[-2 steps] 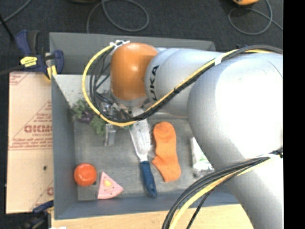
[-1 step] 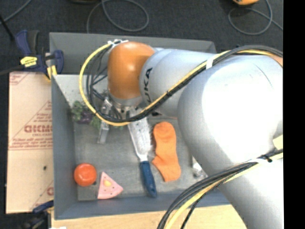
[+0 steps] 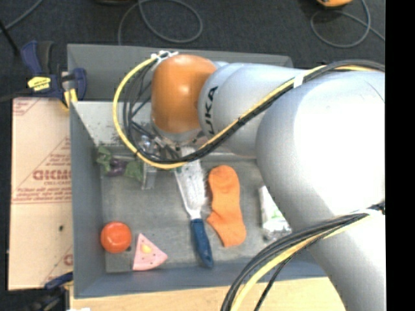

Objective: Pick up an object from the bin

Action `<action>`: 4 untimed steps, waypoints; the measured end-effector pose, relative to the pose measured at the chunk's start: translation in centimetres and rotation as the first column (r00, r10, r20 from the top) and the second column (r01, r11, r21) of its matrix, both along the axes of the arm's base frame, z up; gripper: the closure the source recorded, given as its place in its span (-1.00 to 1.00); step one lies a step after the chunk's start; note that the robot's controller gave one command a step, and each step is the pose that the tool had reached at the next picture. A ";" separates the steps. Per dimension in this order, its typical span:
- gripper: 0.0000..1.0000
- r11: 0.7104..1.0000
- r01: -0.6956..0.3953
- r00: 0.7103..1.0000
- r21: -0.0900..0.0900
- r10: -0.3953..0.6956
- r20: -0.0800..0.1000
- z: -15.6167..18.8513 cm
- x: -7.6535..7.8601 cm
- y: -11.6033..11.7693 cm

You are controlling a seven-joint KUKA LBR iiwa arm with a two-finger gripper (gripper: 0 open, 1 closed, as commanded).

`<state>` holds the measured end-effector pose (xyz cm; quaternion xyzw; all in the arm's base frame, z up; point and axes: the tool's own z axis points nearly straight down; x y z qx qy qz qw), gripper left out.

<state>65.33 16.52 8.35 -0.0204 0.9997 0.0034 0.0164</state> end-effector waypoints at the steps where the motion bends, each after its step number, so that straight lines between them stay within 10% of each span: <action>1: 1.00 1.000 0.000 1.000 0.000 0.000 0.000 0.0 0.0 0.0; 4: 1.00 1.000 0.002 1.000 0.003 -0.002 0.007 1.8 0.1 0.0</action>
Offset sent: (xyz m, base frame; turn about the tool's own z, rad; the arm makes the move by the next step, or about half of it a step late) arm 0.0001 0.0002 0.0073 0.0000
